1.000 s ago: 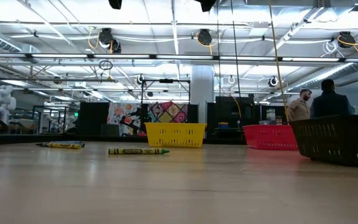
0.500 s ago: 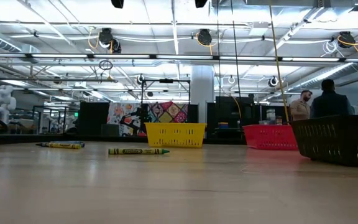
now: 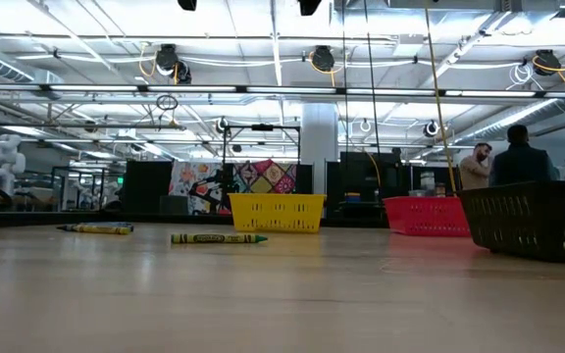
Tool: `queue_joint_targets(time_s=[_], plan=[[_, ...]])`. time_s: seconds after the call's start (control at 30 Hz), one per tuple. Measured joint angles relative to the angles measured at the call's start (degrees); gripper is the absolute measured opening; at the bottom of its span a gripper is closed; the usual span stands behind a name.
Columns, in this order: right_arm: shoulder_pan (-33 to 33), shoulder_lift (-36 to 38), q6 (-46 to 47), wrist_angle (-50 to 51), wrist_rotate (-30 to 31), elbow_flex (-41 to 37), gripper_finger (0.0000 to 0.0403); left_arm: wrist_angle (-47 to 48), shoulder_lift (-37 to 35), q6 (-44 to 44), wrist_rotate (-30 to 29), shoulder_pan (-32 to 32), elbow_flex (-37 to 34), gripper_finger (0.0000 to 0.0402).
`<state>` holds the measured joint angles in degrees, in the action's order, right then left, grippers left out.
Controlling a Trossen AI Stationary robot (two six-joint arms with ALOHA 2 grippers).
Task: Sort crayons
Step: Put the brown crayon into the yellow bin
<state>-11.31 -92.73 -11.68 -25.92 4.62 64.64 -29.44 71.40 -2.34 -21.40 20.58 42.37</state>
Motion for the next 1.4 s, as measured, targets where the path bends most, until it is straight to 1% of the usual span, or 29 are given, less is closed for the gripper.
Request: queue_joint_targets(time_s=[0.07,0.13,0.23,0.33,0.5,0.53,0.7,0.77,0.83,0.9,1.0,1.1,1.27,1.4], plan=[[0.0,0.0,0.3,0.2,0.1,0.0,0.0024,0.0,0.0,-0.2,0.2,0.0,0.0,0.0000],[0.0,0.0,0.9,0.5,0.0,0.0,0.0009,0.2,0.0,-0.4,0.2,0.0,0.0,0.0000],[0.0,0.0,1.4,0.6,0.0,0.0,0.0012,0.2,0.0,-0.4,0.2,0.0,0.0,0.0000],[0.0,0.0,1.7,1.2,0.1,0.0,0.0006,0.5,0.0,-1.8,0.2,0.0,0.0,0.0001],[0.0,0.0,2.2,3.5,0.3,0.0,0.0005,2.7,0.0,-2.7,-0.1,0.0,0.0,0.0024],[0.0,0.0,2.2,4.4,0.7,0.0,0.0004,3.2,0.0,-2.7,-0.4,0.0,0.0,0.0030],[0.2,0.1,2.0,9.6,7.1,0.0,0.0003,6.9,0.0,-2.8,-3.0,0.0,0.0,0.0058],[0.8,0.4,2.1,11.7,7.5,0.0,0.0003,8.4,0.0,-2.8,-4.5,0.0,0.0,0.0066],[1.5,1.2,3.0,14.4,8.3,0.0,0.0003,10.1,0.0,-2.8,-6.8,0.0,0.0,0.0070],[2.1,2.1,4.6,17.7,10.9,0.0,0.0003,12.0,0.0,-2.8,-8.9,0.0,0.0,0.0071],[3.2,4.2,6.5,24.0,13.4,0.0,0.0003,14.8,-0.3,-2.5,-10.3,0.0,0.0,0.0072],[4.3,6.6,7.9,30.4,13.4,0.0,0.0003,17.0,-0.3,-2.1,-10.5,0.0,0.0,0.0072],[5.3,10.7,9.9,41.5,13.3,0.0,0.0003,21.4,-0.3,2.8,-10.6,0.1,0.0,0.0072],[6.5,12.7,9.2,45.3,13.2,0.0,0.0003,25.1,-0.3,5.4,-10.6,0.1,0.0,0.0073]])
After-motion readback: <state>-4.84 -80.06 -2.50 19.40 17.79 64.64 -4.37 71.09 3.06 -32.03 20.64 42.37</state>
